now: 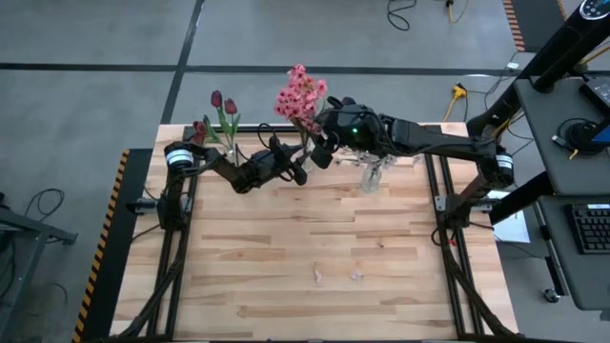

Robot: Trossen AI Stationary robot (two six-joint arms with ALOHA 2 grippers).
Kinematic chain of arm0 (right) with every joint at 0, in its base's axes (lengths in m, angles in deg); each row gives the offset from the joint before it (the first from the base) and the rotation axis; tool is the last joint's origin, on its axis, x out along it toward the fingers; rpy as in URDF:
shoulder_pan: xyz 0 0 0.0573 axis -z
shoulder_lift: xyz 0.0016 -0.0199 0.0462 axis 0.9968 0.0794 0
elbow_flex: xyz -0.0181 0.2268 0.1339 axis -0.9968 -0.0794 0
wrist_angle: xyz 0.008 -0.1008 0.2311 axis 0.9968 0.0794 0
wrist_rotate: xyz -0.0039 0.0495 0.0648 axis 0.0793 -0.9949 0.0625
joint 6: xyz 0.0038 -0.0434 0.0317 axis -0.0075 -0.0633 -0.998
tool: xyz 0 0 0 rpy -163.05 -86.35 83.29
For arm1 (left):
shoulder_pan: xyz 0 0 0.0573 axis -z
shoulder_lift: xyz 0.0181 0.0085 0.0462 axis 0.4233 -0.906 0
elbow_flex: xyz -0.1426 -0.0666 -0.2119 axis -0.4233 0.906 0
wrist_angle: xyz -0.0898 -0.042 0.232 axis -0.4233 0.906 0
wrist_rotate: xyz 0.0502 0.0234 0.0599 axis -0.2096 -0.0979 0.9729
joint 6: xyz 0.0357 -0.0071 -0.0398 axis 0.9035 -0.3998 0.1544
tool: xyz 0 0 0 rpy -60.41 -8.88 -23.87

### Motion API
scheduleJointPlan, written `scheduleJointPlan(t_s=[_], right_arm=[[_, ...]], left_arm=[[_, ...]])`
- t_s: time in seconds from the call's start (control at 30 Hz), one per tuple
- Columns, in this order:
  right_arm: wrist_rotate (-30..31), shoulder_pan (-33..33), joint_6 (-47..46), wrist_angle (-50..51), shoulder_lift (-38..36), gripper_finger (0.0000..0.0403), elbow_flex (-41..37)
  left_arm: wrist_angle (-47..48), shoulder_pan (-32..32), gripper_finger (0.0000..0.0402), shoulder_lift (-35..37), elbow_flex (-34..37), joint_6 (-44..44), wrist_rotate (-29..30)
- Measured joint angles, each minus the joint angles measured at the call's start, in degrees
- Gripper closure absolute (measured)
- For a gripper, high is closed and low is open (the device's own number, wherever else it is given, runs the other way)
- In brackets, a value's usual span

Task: Sort flowers into vase by color
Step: Return to Home Position

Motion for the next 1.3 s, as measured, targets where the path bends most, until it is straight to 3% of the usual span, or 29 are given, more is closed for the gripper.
scheduleJointPlan(t_s=[0.9, 1.3], right_arm=[[0.02, -4.29, -0.57, 1.97, -5.22, 0.0206, 0.0], [0.02, -5.15, 0.0, 2.01, -5.58, 0.0206, 0.0]], left_arm=[[9.44, 0.96, 0.0265, 7.21, 0.35, 1.25, 1.38], [9.27, 1.0, 0.0184, 7.32, 0.28, 1.38, 1.62]])
